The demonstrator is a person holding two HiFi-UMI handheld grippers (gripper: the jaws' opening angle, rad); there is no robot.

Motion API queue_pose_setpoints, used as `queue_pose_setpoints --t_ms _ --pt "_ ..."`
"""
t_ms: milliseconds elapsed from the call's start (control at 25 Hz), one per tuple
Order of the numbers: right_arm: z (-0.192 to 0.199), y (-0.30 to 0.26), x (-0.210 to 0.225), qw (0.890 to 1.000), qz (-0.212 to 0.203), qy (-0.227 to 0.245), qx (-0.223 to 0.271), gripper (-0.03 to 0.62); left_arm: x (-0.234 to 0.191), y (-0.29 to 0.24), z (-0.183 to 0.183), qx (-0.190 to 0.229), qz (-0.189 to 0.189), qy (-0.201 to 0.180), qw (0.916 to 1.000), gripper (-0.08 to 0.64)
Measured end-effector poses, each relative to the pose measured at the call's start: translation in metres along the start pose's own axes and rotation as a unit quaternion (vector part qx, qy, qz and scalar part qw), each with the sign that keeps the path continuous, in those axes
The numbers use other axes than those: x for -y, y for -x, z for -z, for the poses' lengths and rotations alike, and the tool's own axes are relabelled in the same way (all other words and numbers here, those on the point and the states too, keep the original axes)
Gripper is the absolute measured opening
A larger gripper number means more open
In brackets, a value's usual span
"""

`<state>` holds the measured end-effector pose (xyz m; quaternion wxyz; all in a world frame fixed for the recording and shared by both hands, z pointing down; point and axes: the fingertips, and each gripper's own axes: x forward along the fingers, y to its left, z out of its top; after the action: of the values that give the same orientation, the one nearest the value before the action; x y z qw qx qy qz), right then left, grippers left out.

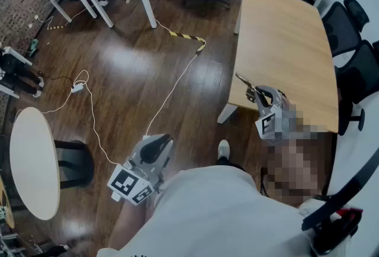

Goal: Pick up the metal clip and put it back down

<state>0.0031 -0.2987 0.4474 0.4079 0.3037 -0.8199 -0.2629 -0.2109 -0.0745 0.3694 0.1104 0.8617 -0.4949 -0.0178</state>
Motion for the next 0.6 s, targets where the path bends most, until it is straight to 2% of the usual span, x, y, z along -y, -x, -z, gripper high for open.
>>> queue_pose_setpoints --t_ms 400,600 --pt "-0.116 0.122 -0.084 0.999 -0.019 0.017 0.038 0.002 0.001 0.087 0.04 -0.011 0.017 0.025 0.9995 0.045" --pt "-0.141 0.155 -0.098 0.998 -0.009 0.017 0.054 0.002 0.0 0.098 0.052 -0.012 0.03 0.022 0.9992 0.04"
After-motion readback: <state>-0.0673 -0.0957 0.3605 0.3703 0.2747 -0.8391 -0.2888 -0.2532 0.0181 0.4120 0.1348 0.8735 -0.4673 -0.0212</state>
